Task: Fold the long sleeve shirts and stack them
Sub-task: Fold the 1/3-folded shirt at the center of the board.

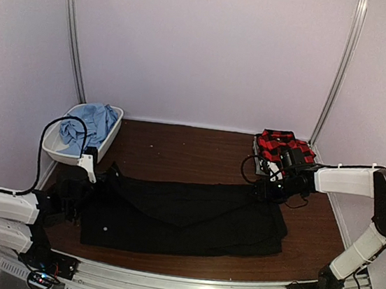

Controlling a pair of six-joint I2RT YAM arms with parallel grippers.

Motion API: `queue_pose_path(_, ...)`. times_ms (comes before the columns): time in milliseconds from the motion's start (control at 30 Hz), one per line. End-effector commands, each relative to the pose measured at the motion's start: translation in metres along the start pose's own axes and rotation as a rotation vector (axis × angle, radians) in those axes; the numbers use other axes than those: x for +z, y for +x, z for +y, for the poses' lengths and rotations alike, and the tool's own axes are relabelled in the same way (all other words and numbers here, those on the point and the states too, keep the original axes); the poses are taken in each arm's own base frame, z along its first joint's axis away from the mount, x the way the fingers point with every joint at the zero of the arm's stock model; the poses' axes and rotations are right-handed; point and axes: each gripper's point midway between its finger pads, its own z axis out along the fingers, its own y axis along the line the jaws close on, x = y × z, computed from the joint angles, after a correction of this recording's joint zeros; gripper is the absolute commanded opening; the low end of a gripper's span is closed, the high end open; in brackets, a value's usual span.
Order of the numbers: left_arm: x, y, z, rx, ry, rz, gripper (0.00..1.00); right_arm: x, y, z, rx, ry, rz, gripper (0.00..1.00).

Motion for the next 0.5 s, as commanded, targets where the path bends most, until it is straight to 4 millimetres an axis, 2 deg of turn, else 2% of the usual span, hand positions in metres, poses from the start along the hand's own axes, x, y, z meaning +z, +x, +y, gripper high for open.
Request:
queue_pose_path(0, -0.001, 0.006, 0.007, -0.049, -0.013, -0.009, 0.06, -0.003, -0.011, 0.007, -0.01, -0.008, -0.027, 0.65)
queue_pose_path(167, -0.004, 0.018, 0.017, -0.051, -0.045, 0.027, 0.22, -0.008, -0.016, 0.007, -0.02, 0.012, -0.035, 0.66)
queue_pose_path(333, -0.012, 0.015, 0.027, -0.084, -0.082, 0.024, 0.36, -0.015, -0.02, 0.008, -0.021, 0.02, -0.047, 0.65)
queue_pose_path(467, -0.014, 0.007, 0.017, -0.085, -0.032, 0.02, 0.47, -0.017, -0.015, 0.009, -0.019, 0.022, -0.045, 0.66)
